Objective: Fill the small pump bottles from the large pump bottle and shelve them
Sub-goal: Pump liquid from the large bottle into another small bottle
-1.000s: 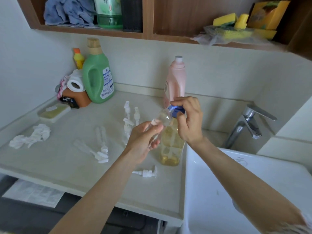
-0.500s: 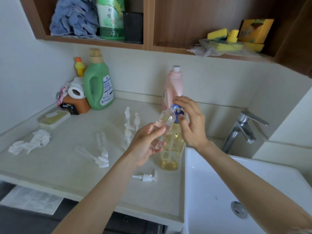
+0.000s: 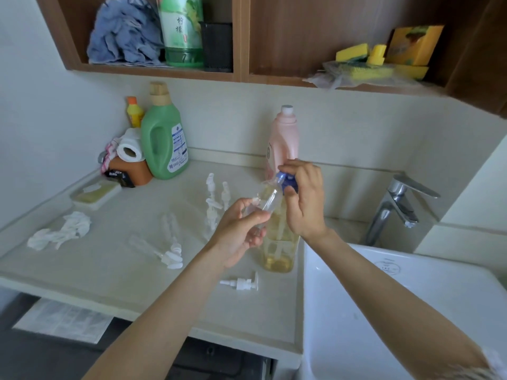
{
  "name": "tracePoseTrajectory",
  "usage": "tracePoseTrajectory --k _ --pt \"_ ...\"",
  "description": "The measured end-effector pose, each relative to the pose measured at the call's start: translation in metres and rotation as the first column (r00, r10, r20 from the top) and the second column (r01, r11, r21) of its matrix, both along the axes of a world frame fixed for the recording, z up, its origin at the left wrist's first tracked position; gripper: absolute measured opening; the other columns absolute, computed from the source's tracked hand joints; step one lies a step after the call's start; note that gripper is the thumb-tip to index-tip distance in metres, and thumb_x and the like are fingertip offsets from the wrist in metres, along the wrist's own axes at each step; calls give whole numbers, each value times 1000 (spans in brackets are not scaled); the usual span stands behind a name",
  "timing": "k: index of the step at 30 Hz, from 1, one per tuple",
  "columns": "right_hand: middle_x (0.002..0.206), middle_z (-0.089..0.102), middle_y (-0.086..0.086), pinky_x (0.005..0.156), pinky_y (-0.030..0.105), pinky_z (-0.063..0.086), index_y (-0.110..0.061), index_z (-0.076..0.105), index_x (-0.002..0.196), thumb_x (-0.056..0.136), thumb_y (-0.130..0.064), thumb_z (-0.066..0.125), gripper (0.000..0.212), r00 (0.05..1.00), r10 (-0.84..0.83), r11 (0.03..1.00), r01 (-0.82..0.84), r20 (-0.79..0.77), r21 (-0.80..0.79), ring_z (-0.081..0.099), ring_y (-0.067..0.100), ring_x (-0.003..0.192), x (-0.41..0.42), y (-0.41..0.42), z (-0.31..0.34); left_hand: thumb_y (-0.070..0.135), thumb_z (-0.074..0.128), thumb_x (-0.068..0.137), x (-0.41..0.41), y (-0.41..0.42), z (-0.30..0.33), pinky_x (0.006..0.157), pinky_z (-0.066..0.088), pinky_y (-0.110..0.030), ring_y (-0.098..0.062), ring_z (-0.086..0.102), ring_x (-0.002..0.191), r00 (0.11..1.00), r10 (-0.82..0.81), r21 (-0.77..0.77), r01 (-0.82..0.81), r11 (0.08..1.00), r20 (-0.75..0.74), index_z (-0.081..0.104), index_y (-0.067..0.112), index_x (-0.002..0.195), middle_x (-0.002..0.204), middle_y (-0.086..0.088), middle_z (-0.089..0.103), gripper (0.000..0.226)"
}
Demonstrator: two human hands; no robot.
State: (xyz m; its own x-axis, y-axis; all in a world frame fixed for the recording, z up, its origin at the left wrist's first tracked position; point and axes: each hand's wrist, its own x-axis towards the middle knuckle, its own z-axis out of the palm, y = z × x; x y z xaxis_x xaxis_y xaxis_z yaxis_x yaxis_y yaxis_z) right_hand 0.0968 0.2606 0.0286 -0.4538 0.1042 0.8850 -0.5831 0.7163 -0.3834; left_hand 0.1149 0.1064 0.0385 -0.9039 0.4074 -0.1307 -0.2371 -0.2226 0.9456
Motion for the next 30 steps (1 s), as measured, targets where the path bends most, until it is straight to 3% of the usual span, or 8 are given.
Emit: tracePoseTrajectory --k 4,8,13,18,20,23,26,30 --pt "109 65 7 95 22 37 -2 68 101 92 -21 35 39 998 41 999 -41 50 6 55 21 106 1 9 17 10 58 89 0 -1 7 41 35 -17 -14 49 54 999 -16 5 17 1000 -47 56 9 90 73 -1 58 2" --pt "111 66 9 97 31 43 -1 68 104 96 -25 36 40 997 65 998 -66 52 8 56 21 111 -1 15 14 21 57 88 -1 -1 7 40 33 -16 -12 48 54 998 -34 44 36 998 -43 66 11 90 71 4 62 14" --pt "109 63 11 101 31 38 1 64 106 102 -45 25 60 998 68 998 -68 -13 8 52 21 114 -4 12 -4 35 63 69 -5 3 3 37 28 -15 -13 45 47 999 -34 66 33 997 10 72 12 80 68 -1 61 27" --pt "101 65 10 94 22 36 -1 66 97 87 -20 39 35 1000 -7 999 7 -4 34 52 19 103 -5 5 -11 28 64 80 -4 0 -3 37 28 -15 -10 43 44 998 -12 31 10 999 69 67 12 93 70 -3 62 21" --pt "101 65 7 91 20 34 -2 67 97 84 -17 40 33 999 -36 998 35 23 53 52 22 97 -3 5 -7 16 61 88 -4 -1 1 39 29 -15 -11 45 47 999 -20 -4 20 1000 41 61 12 102 75 -4 61 15" --pt "101 65 5 89 19 33 -4 68 97 88 -20 38 35 999 -32 996 29 29 89 54 26 92 -1 7 8 5 61 87 -5 -5 7 39 34 -17 -14 47 50 1000 -28 -15 28 999 -13 54 12 95 77 -5 63 13" --pt "99 65 6 87 15 34 -3 68 98 92 -23 34 40 999 -3 998 1 41 63 55 24 91 -1 11 24 13 64 83 -7 -7 13 42 35 -18 -15 49 53 997 -62 -28 61 998 -55 56 13 90 78 -2 67 11" --pt "108 67 7 94 22 39 0 68 103 93 -21 34 41 999 34 999 -35 31 28 58 22 104 -3 17 21 31 65 70 -7 -5 15 41 35 -17 -13 50 54 996 -86 35 87 996 -29 64 11 95 78 -1 68 32"
